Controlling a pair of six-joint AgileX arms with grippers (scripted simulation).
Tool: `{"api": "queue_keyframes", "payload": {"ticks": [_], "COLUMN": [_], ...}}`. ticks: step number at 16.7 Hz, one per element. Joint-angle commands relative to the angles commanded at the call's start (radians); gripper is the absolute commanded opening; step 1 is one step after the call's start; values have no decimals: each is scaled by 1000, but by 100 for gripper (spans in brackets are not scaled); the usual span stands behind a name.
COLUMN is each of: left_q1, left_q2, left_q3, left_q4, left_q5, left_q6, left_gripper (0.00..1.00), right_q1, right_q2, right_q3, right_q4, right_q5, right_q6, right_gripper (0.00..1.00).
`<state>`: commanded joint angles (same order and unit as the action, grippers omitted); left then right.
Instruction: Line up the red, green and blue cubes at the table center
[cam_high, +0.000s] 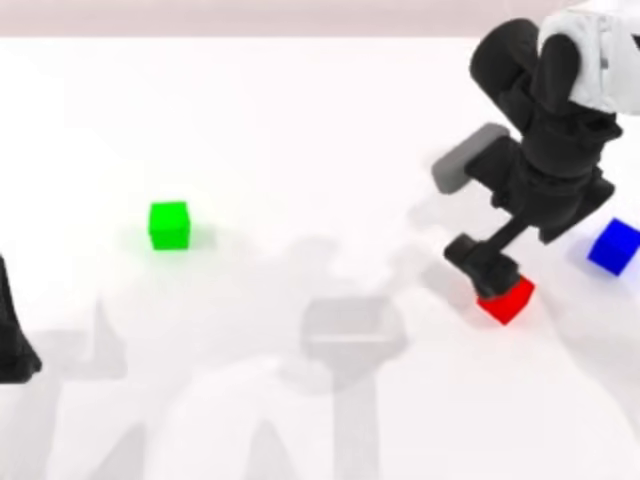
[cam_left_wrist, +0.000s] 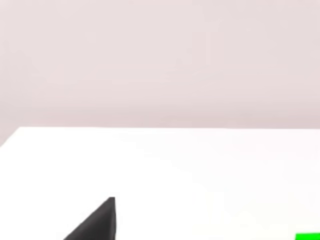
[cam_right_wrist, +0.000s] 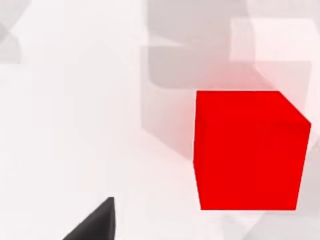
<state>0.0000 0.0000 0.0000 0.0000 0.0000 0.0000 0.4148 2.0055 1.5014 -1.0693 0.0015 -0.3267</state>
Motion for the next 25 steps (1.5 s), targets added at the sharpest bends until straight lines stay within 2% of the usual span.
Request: {"api": "queue_keyframes", "payload": {"ticks": [6, 12, 25], "left_q1": [0, 0, 0], "left_q2": [0, 0, 0], "left_q3": [0, 0, 0], "left_q4": [0, 0, 0], "left_q5": [0, 0, 0], "left_q6": [0, 0, 0], "left_gripper": [100, 100, 100], "right_q1": [3, 4, 4], "right_q2": [94, 113, 113], "right_q3": [-136, -160, -160], "right_q4": [240, 276, 276], "right_q5": [1, 1, 1], "right_q6": [4, 5, 5], "right_gripper": [100, 100, 2]}}
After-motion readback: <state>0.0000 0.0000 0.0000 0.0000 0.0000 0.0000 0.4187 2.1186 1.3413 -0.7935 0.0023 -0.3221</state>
